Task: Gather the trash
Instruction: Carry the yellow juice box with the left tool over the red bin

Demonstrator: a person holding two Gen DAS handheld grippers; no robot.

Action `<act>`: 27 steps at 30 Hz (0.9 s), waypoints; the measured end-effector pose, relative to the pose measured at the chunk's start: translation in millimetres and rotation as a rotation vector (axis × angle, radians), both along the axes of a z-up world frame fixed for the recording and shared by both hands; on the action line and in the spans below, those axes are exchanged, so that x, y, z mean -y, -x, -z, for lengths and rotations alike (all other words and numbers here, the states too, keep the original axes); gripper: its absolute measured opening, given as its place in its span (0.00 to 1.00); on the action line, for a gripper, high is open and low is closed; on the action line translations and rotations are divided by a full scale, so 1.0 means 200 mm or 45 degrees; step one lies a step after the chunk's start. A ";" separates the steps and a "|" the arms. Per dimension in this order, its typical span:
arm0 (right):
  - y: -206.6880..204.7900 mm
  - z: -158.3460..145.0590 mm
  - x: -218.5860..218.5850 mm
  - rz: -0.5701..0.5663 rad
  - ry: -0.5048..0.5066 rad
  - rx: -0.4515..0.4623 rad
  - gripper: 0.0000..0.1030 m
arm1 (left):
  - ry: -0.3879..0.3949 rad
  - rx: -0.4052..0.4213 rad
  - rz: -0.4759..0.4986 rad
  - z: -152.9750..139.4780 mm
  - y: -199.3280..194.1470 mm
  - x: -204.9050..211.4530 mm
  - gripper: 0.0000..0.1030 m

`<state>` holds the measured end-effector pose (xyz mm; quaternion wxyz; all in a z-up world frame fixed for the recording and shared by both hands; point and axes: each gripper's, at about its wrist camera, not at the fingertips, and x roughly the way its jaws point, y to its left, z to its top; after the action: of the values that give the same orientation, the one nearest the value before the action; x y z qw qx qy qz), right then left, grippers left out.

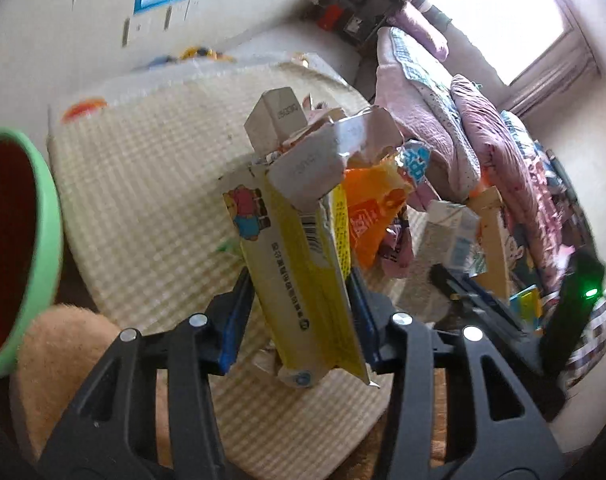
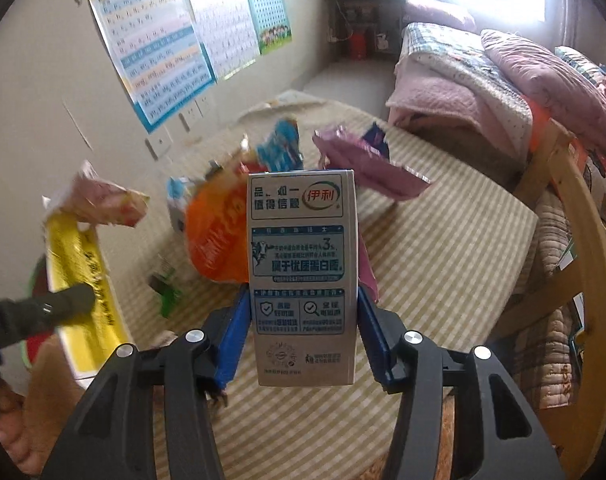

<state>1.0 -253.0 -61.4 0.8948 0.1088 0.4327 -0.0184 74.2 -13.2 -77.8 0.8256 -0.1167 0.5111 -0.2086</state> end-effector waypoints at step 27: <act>-0.39 -0.17 -1.33 -0.702 -0.258 -0.006 0.49 | -0.456 0.211 -0.519 0.01 0.17 -1.18 0.44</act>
<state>79.6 12.9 -26.7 0.8495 0.0759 0.4478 0.2684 40.8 223.3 -79.7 0.8970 -0.0518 0.4365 0.0465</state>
